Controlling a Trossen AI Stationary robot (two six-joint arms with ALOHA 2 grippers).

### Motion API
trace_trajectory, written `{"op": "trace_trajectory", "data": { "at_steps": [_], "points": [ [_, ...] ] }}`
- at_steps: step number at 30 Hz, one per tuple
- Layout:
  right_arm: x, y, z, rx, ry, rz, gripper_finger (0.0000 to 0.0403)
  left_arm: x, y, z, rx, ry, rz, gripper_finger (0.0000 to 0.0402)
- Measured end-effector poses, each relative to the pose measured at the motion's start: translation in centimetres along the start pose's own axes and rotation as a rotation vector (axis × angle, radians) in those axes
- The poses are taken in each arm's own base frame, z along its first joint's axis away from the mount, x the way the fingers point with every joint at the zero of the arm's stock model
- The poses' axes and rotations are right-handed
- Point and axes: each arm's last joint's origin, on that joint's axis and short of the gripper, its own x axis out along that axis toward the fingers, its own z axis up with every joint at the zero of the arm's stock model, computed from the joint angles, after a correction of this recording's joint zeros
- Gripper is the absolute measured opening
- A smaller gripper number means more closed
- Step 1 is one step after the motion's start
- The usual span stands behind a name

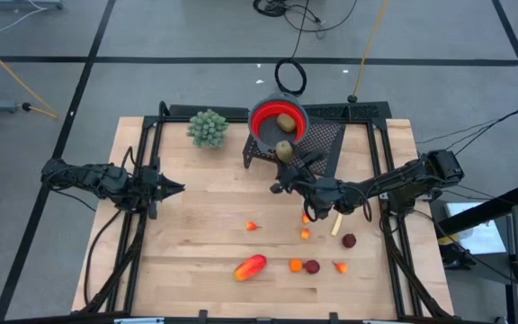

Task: Pick & Place Fruit
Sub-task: Put the kiwi into the red strainer bowl

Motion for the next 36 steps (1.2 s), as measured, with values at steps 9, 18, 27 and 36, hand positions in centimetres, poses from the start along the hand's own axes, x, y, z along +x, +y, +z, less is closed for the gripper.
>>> {"op": "trace_trajectory", "data": {
  "at_steps": [9, 18, 27, 36],
  "points": [
    [0.0, -0.4, 0.4, 0.105, -0.021, -0.016, 0.0233, 0.0, 0.0, 0.0, 0.003, -0.001, 0.000, 0.0031],
    [0.0, -1.6, 1.4, 0.576, -0.086, -0.051, 0.0237, 0.0, 0.0, 0.0, 0.042, 0.000, 0.000, 0.0031],
    [0.4, -2.4, 1.6, 1.014, -0.127, -0.060, 0.0237, 0.0, 0.0, 0.0, 0.038, 0.000, 0.000, 0.0031],
    [1.4, -2.6, 1.6, 1.301, -0.205, 0.060, 0.0236, 0.0, 0.0, 0.0, 0.037, 0.000, 0.000, 0.0031]
  ]
}}
